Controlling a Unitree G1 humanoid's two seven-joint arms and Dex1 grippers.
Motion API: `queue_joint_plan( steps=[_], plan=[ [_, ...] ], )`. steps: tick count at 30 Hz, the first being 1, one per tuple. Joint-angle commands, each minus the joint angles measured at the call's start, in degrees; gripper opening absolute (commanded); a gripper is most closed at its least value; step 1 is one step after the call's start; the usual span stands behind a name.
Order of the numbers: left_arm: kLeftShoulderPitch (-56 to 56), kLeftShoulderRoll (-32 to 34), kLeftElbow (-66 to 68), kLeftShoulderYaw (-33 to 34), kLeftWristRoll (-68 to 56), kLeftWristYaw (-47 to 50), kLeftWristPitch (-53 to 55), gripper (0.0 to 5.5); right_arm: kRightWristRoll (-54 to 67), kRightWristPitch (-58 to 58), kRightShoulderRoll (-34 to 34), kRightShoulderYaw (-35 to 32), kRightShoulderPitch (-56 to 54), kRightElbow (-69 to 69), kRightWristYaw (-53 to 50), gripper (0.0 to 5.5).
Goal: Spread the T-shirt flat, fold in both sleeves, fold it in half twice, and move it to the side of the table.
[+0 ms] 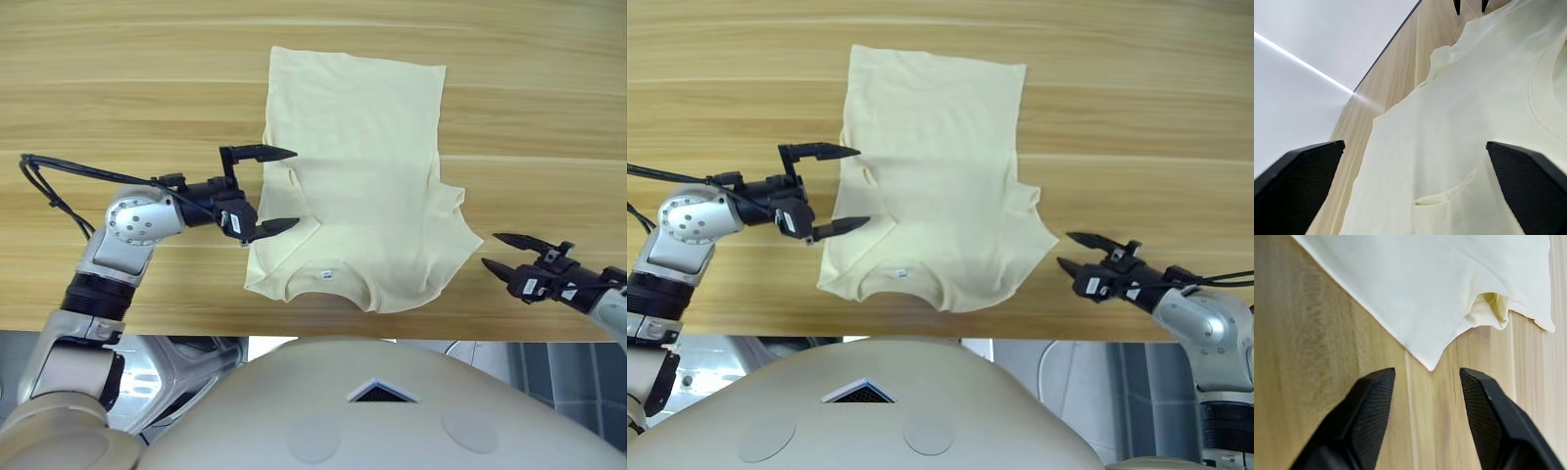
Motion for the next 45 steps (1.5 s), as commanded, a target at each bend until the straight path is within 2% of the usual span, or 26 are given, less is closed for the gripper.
queue_joint_plan(
  steps=[1,8,21,27,38,45],
  plan=[
    [-0.2,0.8,-0.7,0.5,0.0,-0.4,0.1,5.39,-2.8,2.2,-0.1,2.9,0.2,0.4,-0.3,2.46],
    [-0.5,0.7,-1.2,0.2,0.0,-0.4,0.2,5.39,-2.9,3.1,0.1,6.2,-1.7,0.8,-2.3,2.46],
    [-0.1,0.8,-1.4,-0.2,-0.1,-0.7,-0.3,5.4,-2.1,3.4,-1.4,8.1,-1.3,1.4,-4.5,0.08],
    [0.0,0.7,-1.3,-0.2,0.0,-0.5,-0.6,5.4,-1.6,3.4,-2.4,6.5,-0.6,1.2,-5.3,0.03],
    [-0.5,0.0,-0.7,-0.6,0.2,-0.5,-0.5,5.4,5.2,1.9,-5.7,-2.0,2.6,-9.6,-2.0,0.03],
    [-0.6,-0.6,-0.8,-0.8,0.4,-0.3,-0.1,5.4,5.9,3.0,-5.7,-0.8,0.0,-13.6,0.3,0.03]
  ],
)
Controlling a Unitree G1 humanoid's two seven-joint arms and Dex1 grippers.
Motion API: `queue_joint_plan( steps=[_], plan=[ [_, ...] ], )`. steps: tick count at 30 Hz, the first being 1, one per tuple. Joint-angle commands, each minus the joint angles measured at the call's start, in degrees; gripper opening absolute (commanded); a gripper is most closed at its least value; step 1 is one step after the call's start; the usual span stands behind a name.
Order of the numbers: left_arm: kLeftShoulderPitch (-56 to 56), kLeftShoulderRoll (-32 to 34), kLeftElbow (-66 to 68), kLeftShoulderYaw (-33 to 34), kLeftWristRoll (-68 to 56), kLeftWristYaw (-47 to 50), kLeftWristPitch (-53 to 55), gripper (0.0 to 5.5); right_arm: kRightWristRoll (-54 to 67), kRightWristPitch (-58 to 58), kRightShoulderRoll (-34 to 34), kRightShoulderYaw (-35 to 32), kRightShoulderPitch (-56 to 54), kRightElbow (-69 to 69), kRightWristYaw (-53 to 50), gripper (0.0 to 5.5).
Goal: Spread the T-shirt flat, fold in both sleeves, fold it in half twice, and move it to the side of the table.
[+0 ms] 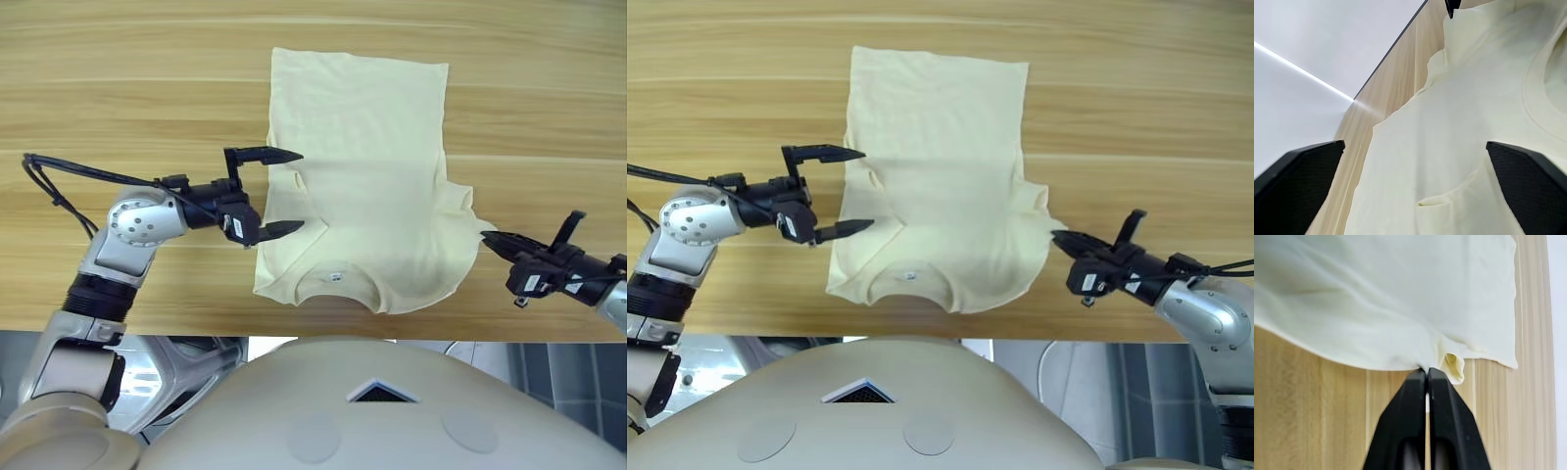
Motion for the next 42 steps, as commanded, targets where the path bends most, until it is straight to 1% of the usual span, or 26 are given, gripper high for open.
queue_joint_plan(
  steps=[1,15,21,30,42],
  plan=[
    [-0.8,-0.3,0.3,-0.3,0.5,-0.2,0.5,5.4,0.4,0.9,-0.6,1.4,-2.9,-1.8,1.6,0.03],
    [-2.1,-1.4,2.4,-0.6,1.3,0.0,0.0,5.4,-2.8,3.6,0.2,9.5,-12.1,-6.9,3.5,0.03],
    [-2.1,-1.7,3.3,-0.6,1.7,0.1,-0.7,5.4,-6.0,5.3,1.6,15.4,-18.0,-7.3,4.3,0.03],
    [-2.3,-1.7,4.1,-0.8,1.6,-0.2,-1.3,5.4,-9.0,8.4,3.7,22.4,-26.0,-6.5,6.2,0.03],
    [-2.3,-1.5,3.4,-1.0,0.9,-0.9,-1.0,5.4,-9.1,10.8,5.3,26.5,-29.5,-5.8,7.9,0.03]
  ],
)
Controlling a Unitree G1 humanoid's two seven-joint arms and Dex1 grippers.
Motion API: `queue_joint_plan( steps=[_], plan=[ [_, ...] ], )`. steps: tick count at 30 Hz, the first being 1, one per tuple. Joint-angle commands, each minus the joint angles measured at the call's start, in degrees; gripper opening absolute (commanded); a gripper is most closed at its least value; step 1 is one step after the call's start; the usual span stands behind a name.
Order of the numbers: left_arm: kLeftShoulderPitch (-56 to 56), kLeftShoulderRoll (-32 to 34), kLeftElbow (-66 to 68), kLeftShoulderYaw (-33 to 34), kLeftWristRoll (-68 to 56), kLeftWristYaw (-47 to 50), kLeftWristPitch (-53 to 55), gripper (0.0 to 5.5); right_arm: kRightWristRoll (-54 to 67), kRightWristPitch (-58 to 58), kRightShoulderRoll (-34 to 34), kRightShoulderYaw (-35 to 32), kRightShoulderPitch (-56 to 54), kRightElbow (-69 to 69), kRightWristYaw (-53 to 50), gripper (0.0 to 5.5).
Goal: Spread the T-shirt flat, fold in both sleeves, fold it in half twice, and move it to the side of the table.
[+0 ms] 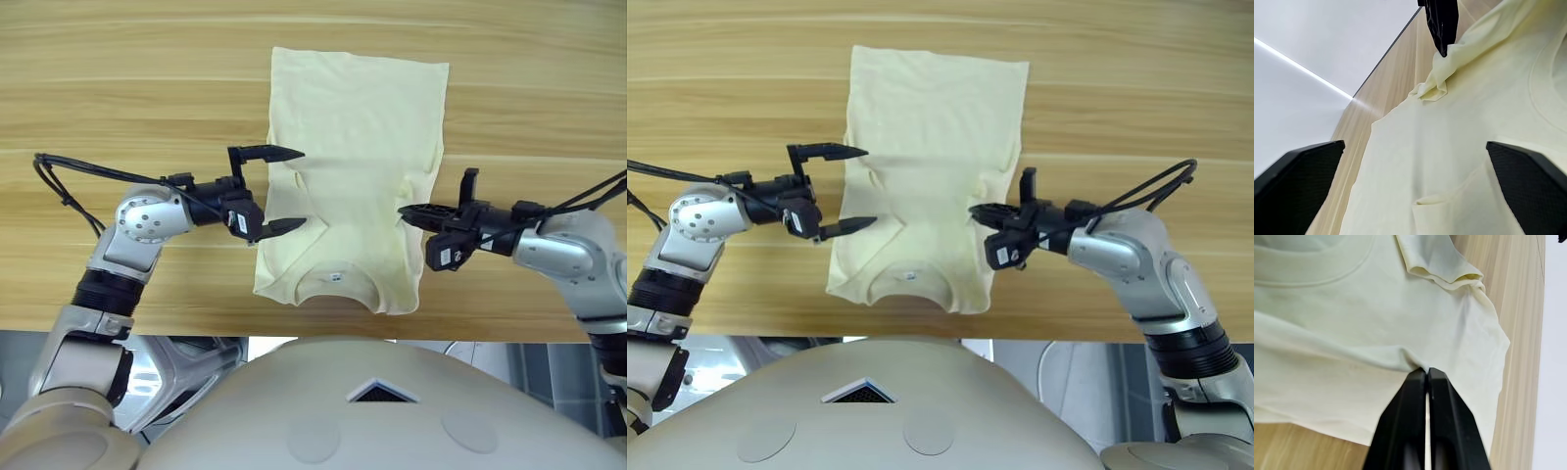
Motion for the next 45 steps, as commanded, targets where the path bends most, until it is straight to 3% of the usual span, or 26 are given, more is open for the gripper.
queue_joint_plan(
  steps=[1,7,24,27,30,35,37,42,45],
  plan=[
    [-0.8,0.4,-0.4,-0.6,-0.1,-0.8,0.2,5.4,0.1,1.1,0.9,1.1,-1.5,0.2,0.5,0.03],
    [-1.6,0.1,-0.4,-1.2,-0.3,-1.3,0.8,5.4,1.1,2.2,2.6,2.3,-2.2,1.6,0.0,0.03],
    [-2.3,0.5,-0.8,-2.2,-3.4,-3.8,3.2,5.4,4.5,2.8,7.4,1.1,-3.1,3.8,-3.6,2.94],
    [-2.4,6.0,-1.6,0.2,-8.6,-8.7,4.6,5.4,10.1,1.7,1.9,-9.3,0.9,2.2,-3.3,3.37],
    [-4.5,10.8,-0.5,2.8,-12.1,-13.6,6.0,5.4,16.0,-1.5,-3.1,-23.7,12.0,0.5,-0.1,3.9],
    [0.1,20.3,-1.6,6.5,-12.7,-19.7,5.6,5.4,29.7,-7.1,-4.4,-44.9,28.5,2.4,11.0,4.75],
    [3.5,23.7,-1.9,6.9,-10.7,-21.3,3.4,5.4,31.3,-9.1,-3.5,-49.0,34.1,3.4,14.6,4.97],
    [12.3,26.5,-5.3,6.7,-8.3,-21.2,0.5,5.4,30.0,-13.5,-0.6,-42.9,38.8,6.5,17.1,4.97],
    [14.4,24.7,-6.6,4.6,-7.5,-21.1,-0.2,5.4,26.0,-15.0,1.6,-33.5,37.7,8.0,16.4,4.97]
  ],
)
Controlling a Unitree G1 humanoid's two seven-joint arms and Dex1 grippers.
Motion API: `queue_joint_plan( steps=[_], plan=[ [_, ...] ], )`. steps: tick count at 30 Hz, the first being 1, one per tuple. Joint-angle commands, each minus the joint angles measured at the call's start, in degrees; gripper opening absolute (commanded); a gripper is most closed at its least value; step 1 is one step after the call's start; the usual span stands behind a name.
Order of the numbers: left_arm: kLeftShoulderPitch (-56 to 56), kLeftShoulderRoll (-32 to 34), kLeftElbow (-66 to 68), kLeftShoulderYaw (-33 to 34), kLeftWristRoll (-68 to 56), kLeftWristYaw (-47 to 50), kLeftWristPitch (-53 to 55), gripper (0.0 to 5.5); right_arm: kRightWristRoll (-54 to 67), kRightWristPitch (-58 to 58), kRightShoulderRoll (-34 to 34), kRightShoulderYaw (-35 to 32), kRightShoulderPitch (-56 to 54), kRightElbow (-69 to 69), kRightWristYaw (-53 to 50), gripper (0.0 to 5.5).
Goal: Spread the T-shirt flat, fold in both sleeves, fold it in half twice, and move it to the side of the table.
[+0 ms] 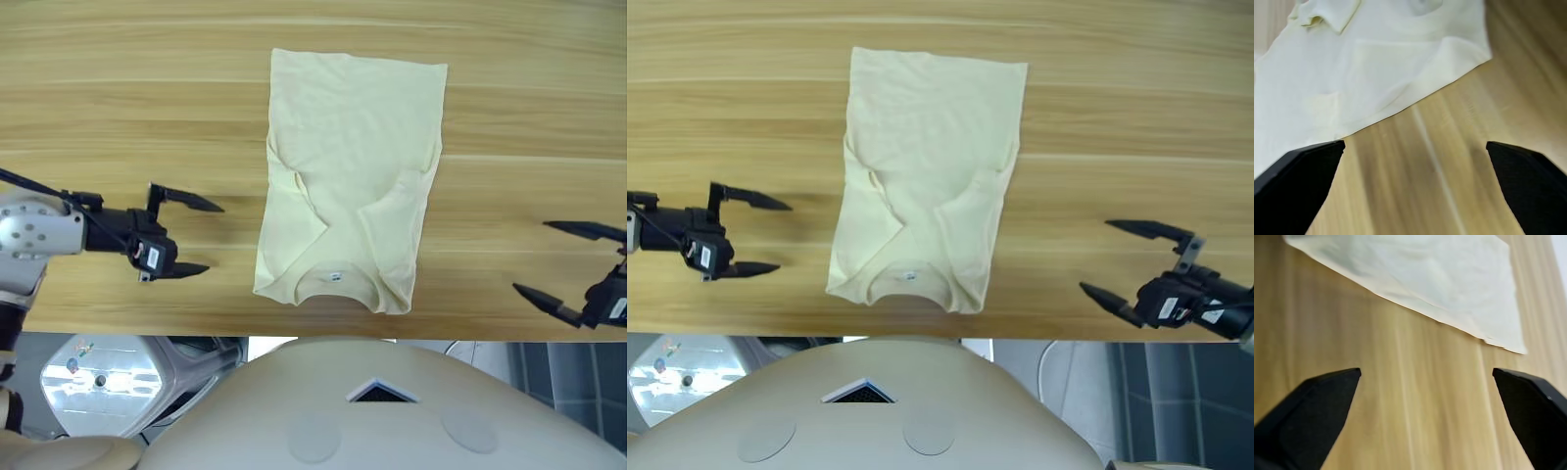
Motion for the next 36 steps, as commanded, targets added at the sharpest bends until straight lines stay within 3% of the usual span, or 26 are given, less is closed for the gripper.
queue_joint_plan(
  steps=[1,11,16,28,30,36],
  plan=[
    [2.4,-1.4,-2.0,-2.7,1.5,0.2,-0.6,5.4,-5.7,-1.6,2.5,11.5,-1.9,2.1,-0.4,4.97],
    [0.8,-6.2,-2.5,-6.9,2.5,0.9,0.7,5.4,-14.0,-1.7,4.4,26.5,-7.9,4.7,-5.5,4.69],
    [-0.7,-10.8,-1.1,-9.0,7.0,3.6,0.0,5.4,-15.2,-1.7,3.7,30.3,-10.9,5.5,-7.7,4.69],
    [-0.9,-11.3,-0.4,-12.6,10.8,5.2,-1.2,5.4,-16.6,-1.3,2.1,35.4,-13.3,3.6,-10.9,4.69],
    [-0.7,-10.8,-0.8,-13.0,10.5,5.1,-1.2,5.02,-16.7,-1.0,1.8,36.0,-13.3,2.9,-11.3,4.64],
    [-1.5,-11.2,-0.9,-13.5,9.9,5.7,-1.0,4.07,-17.1,-0.3,1.6,37.6,-14.5,3.0,-12.5,3.64]
  ],
)
